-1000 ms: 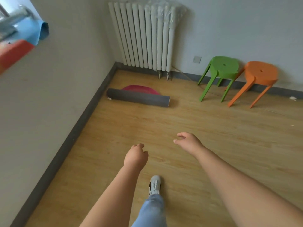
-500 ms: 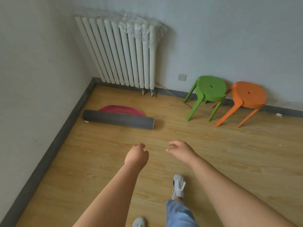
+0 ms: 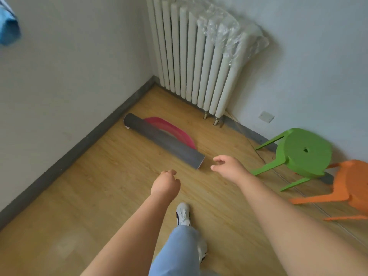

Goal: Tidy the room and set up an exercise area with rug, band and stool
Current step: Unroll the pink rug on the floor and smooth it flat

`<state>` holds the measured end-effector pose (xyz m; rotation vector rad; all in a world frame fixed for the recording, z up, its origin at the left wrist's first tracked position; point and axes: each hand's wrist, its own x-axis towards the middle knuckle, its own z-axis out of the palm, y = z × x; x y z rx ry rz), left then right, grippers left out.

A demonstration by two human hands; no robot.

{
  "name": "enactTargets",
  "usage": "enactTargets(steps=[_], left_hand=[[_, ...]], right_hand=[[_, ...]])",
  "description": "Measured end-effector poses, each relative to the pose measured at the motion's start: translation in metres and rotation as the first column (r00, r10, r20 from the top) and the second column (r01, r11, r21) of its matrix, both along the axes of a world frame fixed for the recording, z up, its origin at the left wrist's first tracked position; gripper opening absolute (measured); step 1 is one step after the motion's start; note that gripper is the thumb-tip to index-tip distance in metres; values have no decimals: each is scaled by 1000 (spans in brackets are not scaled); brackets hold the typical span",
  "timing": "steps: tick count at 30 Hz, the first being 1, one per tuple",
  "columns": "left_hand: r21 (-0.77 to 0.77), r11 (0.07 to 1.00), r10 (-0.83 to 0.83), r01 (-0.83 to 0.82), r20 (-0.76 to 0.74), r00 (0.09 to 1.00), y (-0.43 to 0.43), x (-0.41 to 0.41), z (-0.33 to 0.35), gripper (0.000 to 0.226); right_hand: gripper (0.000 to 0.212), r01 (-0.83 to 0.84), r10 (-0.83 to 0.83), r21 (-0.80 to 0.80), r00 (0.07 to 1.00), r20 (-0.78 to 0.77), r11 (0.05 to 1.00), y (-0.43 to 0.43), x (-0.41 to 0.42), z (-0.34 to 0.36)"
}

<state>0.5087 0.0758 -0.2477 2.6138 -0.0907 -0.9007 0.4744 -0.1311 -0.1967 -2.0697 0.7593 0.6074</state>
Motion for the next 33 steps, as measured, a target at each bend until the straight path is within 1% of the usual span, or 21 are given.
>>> enactTargets(steps=[4, 12, 17, 22, 25, 28, 30, 33], left_hand=[[20, 997, 79, -78, -26, 997, -26, 40, -18, 46], [46, 983, 182, -179, -79, 980, -83, 113, -42, 46], [48, 960, 281, -277, -100, 954, -111, 140, -64, 45], [35, 888, 460, -459, -84, 884, -145, 152, -101, 44], [32, 827, 562, -562, -94, 822, -166, 153, -141, 43], [26, 789, 613, -614, -102, 784, -182, 153, -189, 43], [13, 787, 616, -617, -92, 783, -187, 157, -218, 43], [-16, 777, 628, -630, -66, 776, -188, 163, -282, 44]], right_hand=[[47, -128, 127, -21, 991, -47, 992, -22, 48, -17], [47, -255, 251, -17, 960, -129, 967, -77, 134, -47], [50, -389, 388, 23, 907, -164, 921, -104, 184, -76], [55, -540, 541, 61, 822, -177, 839, -126, 228, -131], [59, -606, 610, 89, 765, -206, 790, -140, 246, -176], [57, -653, 650, 69, 729, -215, 754, -151, 258, -230], [56, -671, 665, 49, 718, -206, 740, -154, 267, -262], [56, -678, 671, 38, 717, -187, 734, -152, 278, -328]])
